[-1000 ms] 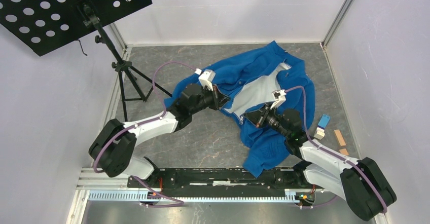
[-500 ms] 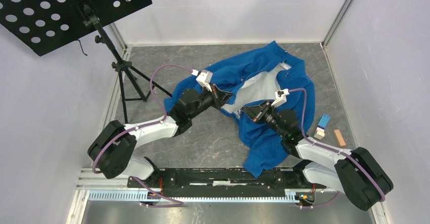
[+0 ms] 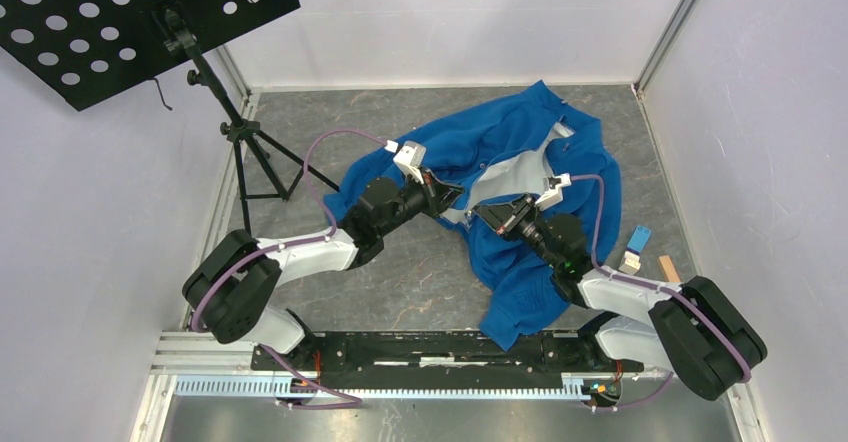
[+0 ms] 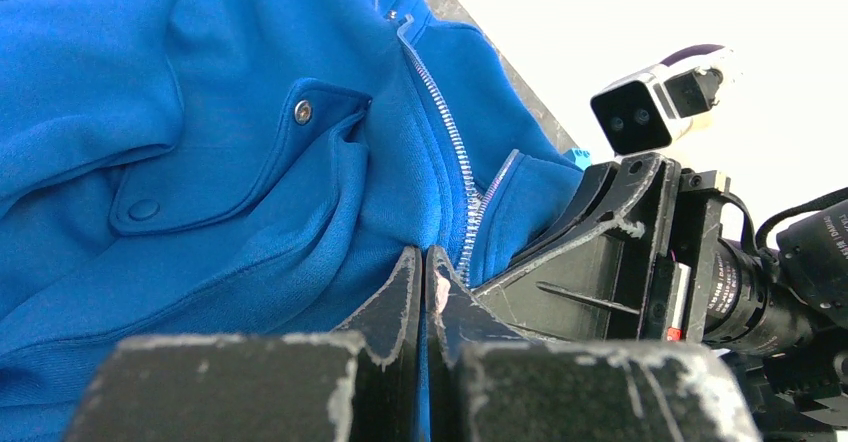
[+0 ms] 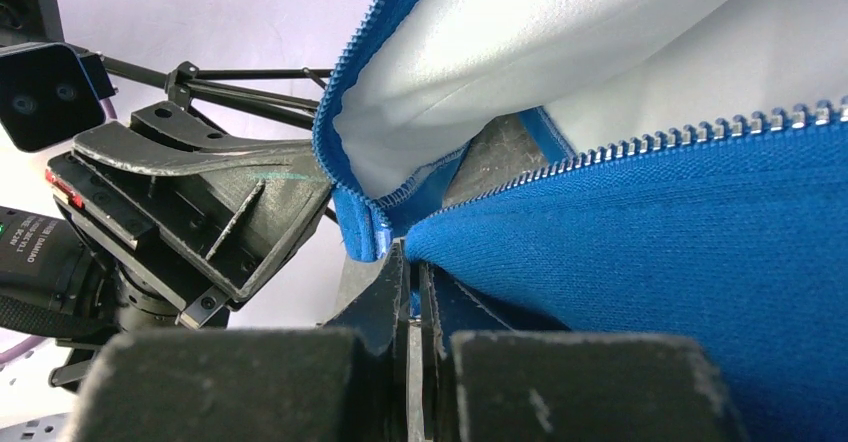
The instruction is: Zip up the jacket
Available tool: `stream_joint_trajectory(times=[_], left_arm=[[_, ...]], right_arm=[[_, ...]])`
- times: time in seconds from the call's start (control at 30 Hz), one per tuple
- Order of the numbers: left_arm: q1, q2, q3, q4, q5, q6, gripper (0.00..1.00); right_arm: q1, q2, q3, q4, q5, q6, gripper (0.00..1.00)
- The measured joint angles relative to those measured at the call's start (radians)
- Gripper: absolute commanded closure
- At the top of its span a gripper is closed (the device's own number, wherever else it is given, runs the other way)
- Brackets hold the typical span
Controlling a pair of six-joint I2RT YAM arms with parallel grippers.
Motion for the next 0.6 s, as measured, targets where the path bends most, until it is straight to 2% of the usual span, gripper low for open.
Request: stream_joint_trajectory(times=[0.6], left_arm=[[-0.002, 0.001, 0.0, 0.013, -0.004, 0.0, 0.98]], right_arm=[[0.0, 0.057, 0.025, 0.043, -0.003, 0.034, 1.0]])
